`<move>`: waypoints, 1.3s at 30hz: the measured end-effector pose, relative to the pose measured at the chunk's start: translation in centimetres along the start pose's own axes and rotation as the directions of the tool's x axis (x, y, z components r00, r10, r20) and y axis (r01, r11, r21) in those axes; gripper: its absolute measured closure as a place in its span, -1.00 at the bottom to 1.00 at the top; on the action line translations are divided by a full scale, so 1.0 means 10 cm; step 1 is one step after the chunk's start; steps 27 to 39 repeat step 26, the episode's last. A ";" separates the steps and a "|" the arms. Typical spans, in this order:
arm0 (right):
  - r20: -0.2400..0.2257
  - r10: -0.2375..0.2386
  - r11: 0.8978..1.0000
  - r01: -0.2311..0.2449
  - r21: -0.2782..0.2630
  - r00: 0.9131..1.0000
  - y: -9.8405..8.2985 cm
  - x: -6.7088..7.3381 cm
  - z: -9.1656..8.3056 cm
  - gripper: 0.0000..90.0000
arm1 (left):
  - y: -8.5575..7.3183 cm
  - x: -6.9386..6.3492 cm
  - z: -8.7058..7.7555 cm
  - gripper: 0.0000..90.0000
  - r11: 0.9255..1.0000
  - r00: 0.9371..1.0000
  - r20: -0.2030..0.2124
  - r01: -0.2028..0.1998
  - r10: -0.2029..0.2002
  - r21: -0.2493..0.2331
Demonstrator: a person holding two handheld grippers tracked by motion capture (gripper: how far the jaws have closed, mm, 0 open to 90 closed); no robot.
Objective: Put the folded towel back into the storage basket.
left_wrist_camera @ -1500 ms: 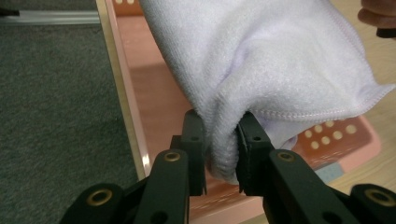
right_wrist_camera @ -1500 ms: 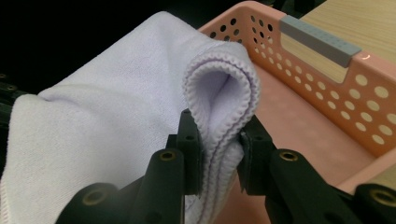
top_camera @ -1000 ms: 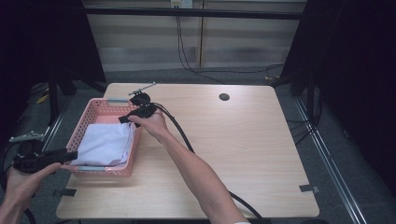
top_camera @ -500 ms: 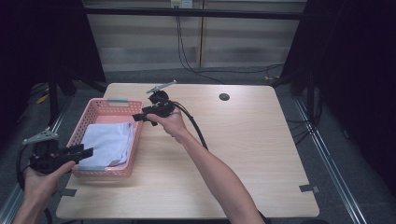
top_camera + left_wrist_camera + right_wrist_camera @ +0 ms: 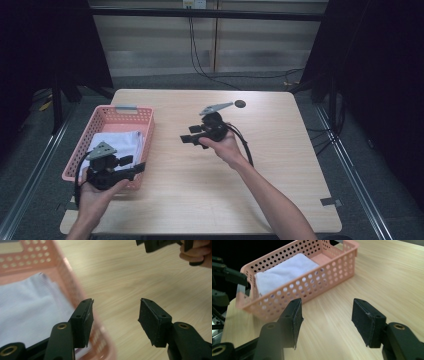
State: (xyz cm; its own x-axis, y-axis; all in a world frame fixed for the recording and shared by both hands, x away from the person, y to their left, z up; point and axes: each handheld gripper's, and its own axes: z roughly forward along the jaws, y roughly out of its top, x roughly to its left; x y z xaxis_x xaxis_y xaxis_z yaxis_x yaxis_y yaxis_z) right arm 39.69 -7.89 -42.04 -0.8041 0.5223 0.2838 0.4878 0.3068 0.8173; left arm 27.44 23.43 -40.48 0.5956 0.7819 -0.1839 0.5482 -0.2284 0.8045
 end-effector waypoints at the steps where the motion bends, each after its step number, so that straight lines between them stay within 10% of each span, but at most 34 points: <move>1: 0.007 0.002 1.000 -0.002 -0.015 1.000 -0.13 -0.02 -0.20 -0.08 | 0.01 -0.11 0.10 -0.08 1.000 1.000 0.020 -0.007 0.007 0.001; 19: 0.174 0.077 0.997 -0.075 -0.018 0.982 -1.39 0.14 -1.58 -0.10 | -0.48 -0.70 0.57 -0.28 0.988 0.994 0.093 -0.068 0.055 0.136; 22: 0.208 0.102 0.995 -0.100 -0.021 0.973 -1.57 0.12 -1.66 -0.14 | -0.53 -0.73 0.63 -0.29 0.980 0.993 0.081 -0.102 0.089 0.171; 39: 0.214 0.129 0.992 -0.121 -0.047 0.968 -1.61 0.10 -1.70 -0.24 | -0.54 -0.74 0.63 -0.31 0.983 0.993 0.084 -0.096 0.083 0.154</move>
